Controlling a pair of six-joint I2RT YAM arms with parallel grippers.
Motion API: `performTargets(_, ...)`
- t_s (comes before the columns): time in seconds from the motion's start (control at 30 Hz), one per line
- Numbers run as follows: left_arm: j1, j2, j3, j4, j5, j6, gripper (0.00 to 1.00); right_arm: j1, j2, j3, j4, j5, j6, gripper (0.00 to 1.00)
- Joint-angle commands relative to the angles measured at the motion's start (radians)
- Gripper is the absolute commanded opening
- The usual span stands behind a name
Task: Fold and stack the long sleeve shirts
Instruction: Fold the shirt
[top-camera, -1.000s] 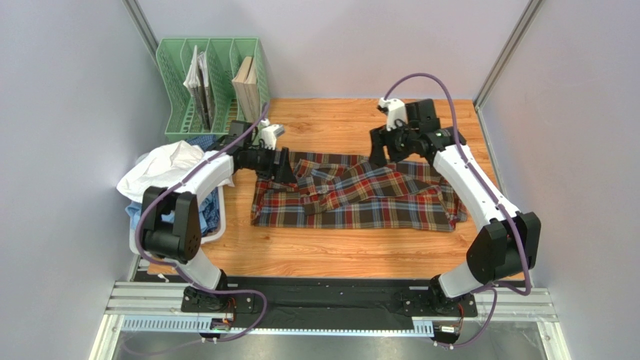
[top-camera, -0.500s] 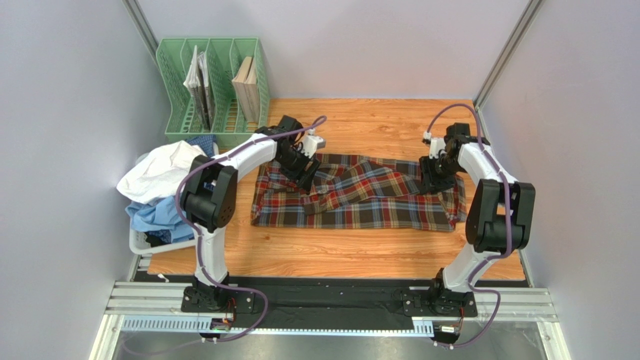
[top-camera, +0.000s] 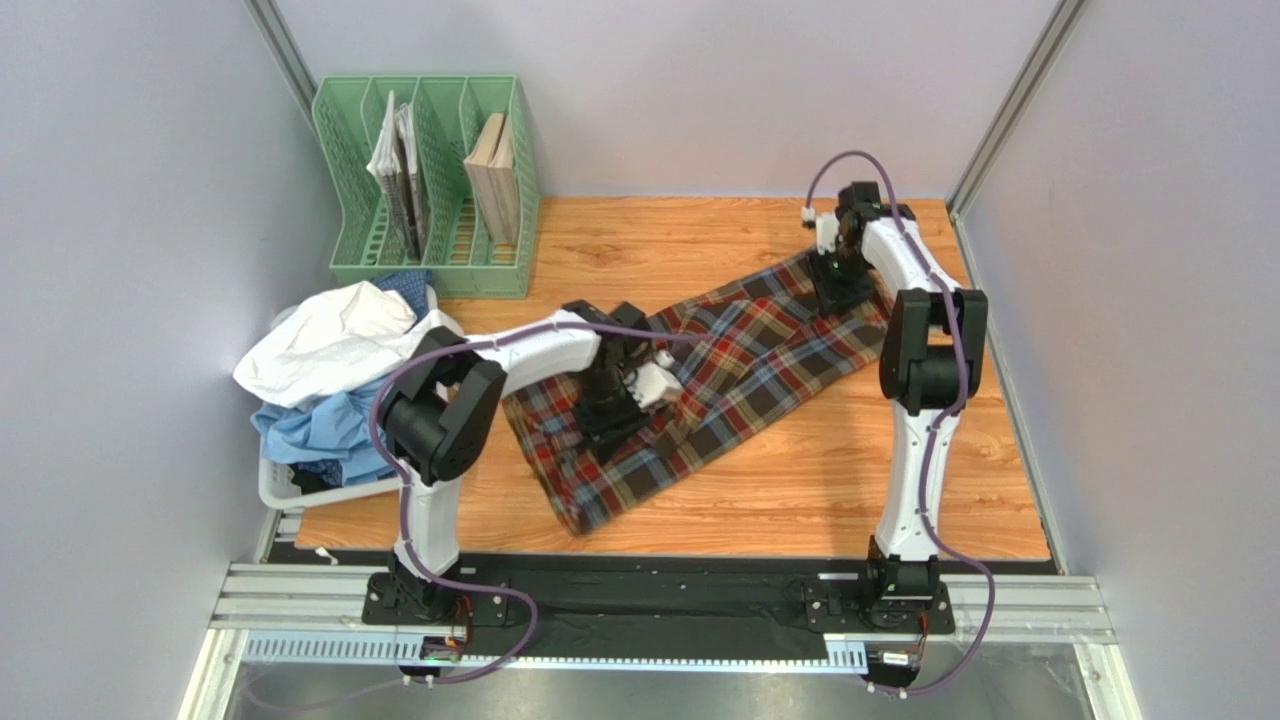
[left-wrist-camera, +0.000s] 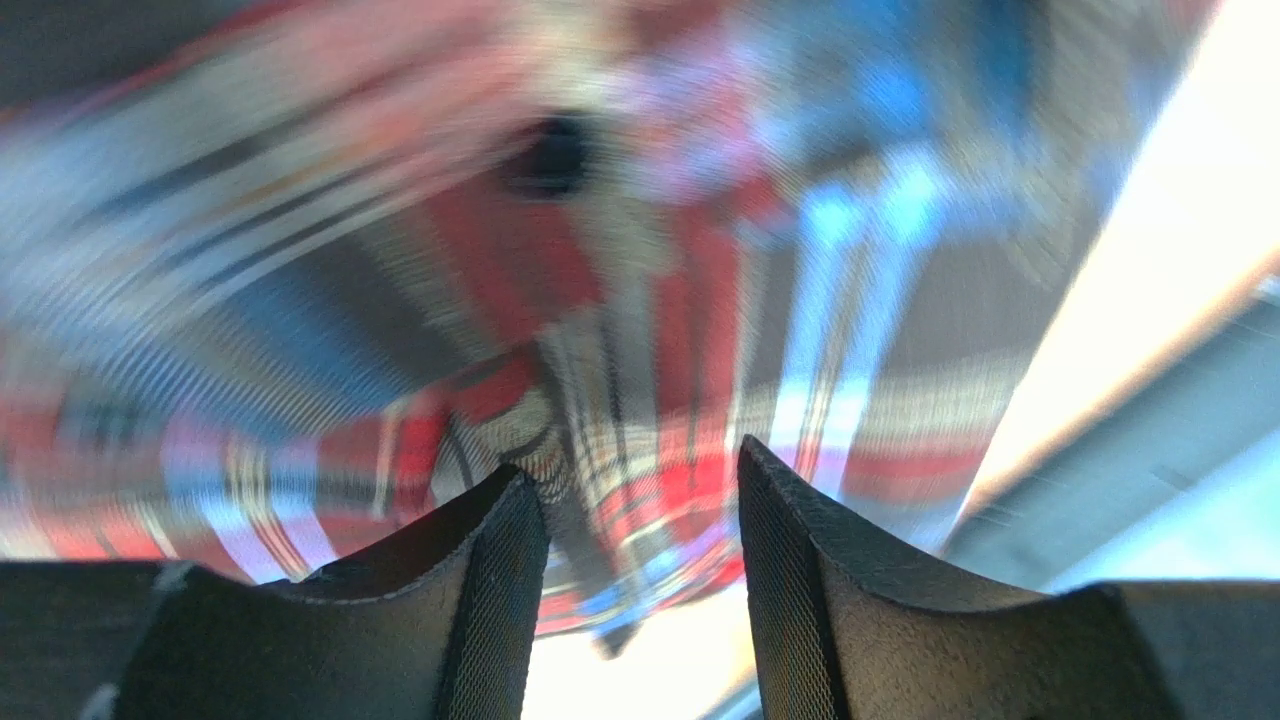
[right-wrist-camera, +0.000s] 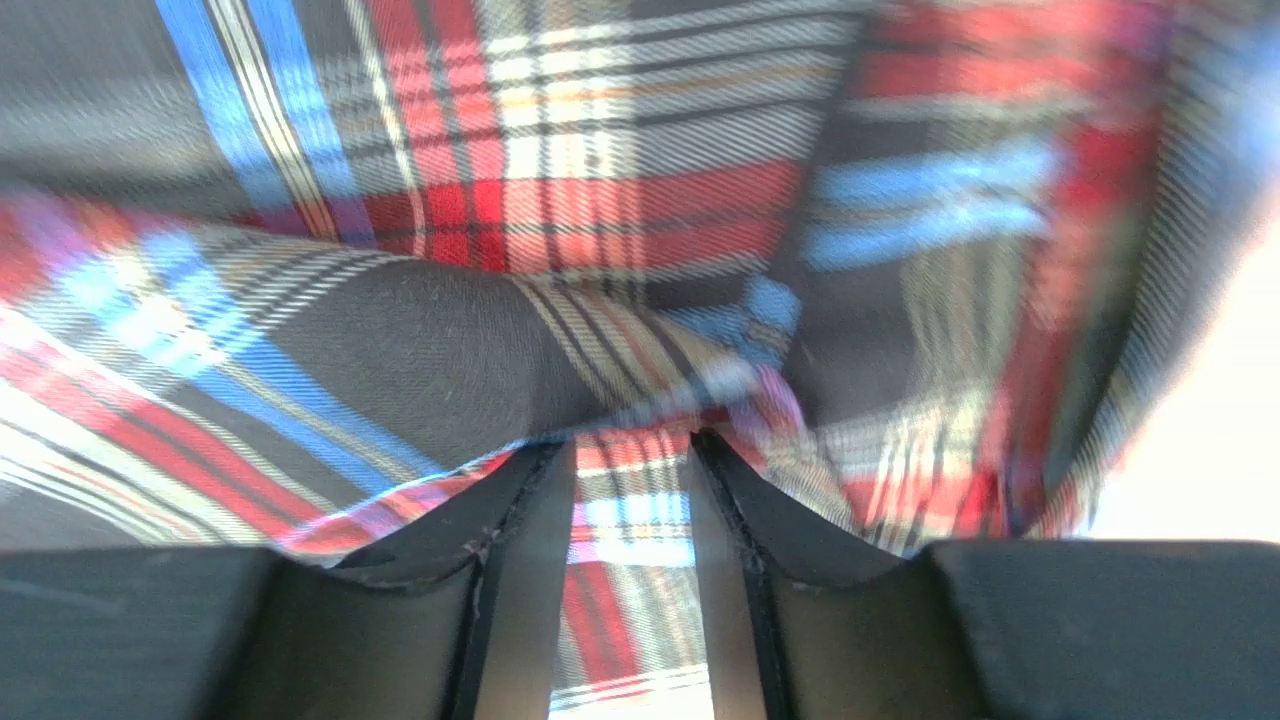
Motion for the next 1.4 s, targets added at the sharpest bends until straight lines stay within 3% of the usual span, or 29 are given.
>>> performTargets(0.0, -0.136, -0.075, -0.055, -0.092, 0.233, -0.012, 0.54, 0.054, -0.008, 0.232, 0.023, 0.041, -0.041, 0.4)
performTargets(0.07, -0.125, -0.132, -0.055, -0.066, 0.294, -0.028, 0.56, 0.032, -0.072, 0.266, 0.027, -0.014, -0.046, 0.43)
performTargets(0.2, -0.058, -0.296, -0.033, 0.032, 0.236, -0.039, 0.65, -0.041, -0.247, 0.171, 0.049, -0.119, -0.026, 0.49)
performTargets(0.33, -0.041, -0.243, 0.031, 0.026, 0.049, 0.089, 0.66, -0.052, -0.384, 0.003, 0.031, -0.167, -0.009, 0.46)
performTargets(0.43, -0.041, -0.176, 0.043, 0.047, -0.014, 0.135, 0.65, -0.052, -0.395, -0.104, 0.018, -0.191, 0.055, 0.42)
performTargets(0.57, -0.041, -0.111, 0.031, 0.081, -0.043, 0.131, 0.63, -0.057, -0.324, -0.15, 0.009, -0.161, 0.118, 0.38)
performTargets(0.8, -0.024, -0.131, -0.018, 0.115, -0.065, 0.086, 0.63, -0.187, -0.18, -0.024, 0.006, -0.2, 0.244, 0.34)
performTargets(1.1, 0.099, -0.177, -0.041, 0.023, 0.061, 0.134, 0.67, -0.209, -0.045, 0.218, -0.068, -0.228, 0.109, 0.38)
performTargets(1.23, 0.123, -0.177, -0.072, 0.041, 0.05, 0.105, 0.72, -0.204, 0.024, 0.3, -0.106, -0.245, 0.06, 0.38)
performTargets(1.37, 0.153, -0.097, -0.038, 0.042, -0.003, 0.094, 0.7, -0.201, 0.062, 0.294, -0.111, -0.25, 0.023, 0.38)
